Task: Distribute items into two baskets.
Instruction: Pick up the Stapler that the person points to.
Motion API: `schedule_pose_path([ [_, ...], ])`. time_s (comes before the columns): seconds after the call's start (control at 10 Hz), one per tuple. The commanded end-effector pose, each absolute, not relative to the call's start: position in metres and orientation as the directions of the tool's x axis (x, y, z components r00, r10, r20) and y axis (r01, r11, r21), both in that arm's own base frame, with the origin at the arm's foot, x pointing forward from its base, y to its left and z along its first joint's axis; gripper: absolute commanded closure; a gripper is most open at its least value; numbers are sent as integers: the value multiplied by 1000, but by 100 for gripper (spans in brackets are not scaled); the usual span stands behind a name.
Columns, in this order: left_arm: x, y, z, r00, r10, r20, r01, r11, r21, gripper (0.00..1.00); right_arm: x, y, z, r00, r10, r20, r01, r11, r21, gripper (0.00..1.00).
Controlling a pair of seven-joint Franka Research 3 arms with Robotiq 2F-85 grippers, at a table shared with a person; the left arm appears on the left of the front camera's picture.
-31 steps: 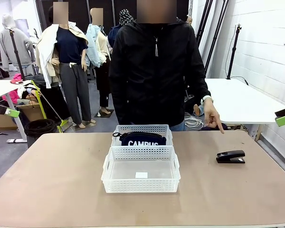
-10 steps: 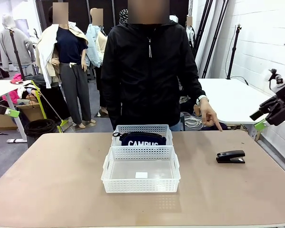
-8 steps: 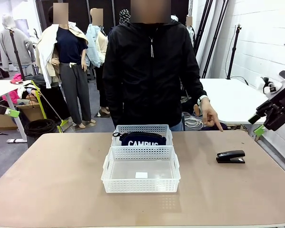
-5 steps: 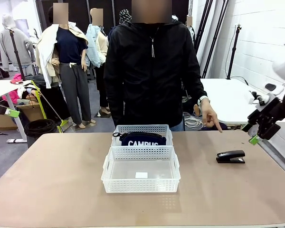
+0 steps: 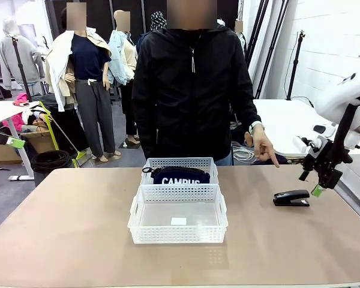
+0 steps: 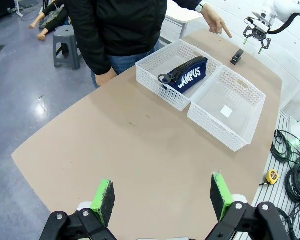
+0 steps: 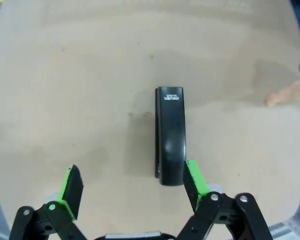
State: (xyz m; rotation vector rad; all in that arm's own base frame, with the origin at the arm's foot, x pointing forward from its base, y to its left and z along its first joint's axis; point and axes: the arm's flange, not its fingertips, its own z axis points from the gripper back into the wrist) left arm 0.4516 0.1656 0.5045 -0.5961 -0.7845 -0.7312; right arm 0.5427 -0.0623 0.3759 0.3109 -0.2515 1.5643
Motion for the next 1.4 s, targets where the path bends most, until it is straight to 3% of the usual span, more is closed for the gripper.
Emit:
schedule_pose_path([
  [0.0, 450, 164, 505, 493, -340, 801, 759, 618, -205, 0, 550, -57, 366, -85, 956, 282, -996, -82, -22, 0],
  [0.5, 450, 164, 505, 493, -340, 801, 759, 618, -205, 0, 553, -44, 339, -201, 971, 133, -974, -183, -136, 0],
  [1.3, 450, 164, 505, 493, -340, 801, 759, 618, -205, 0, 552, -26, 309, -164, 975, 149, -975, -138, -172, 0],
])
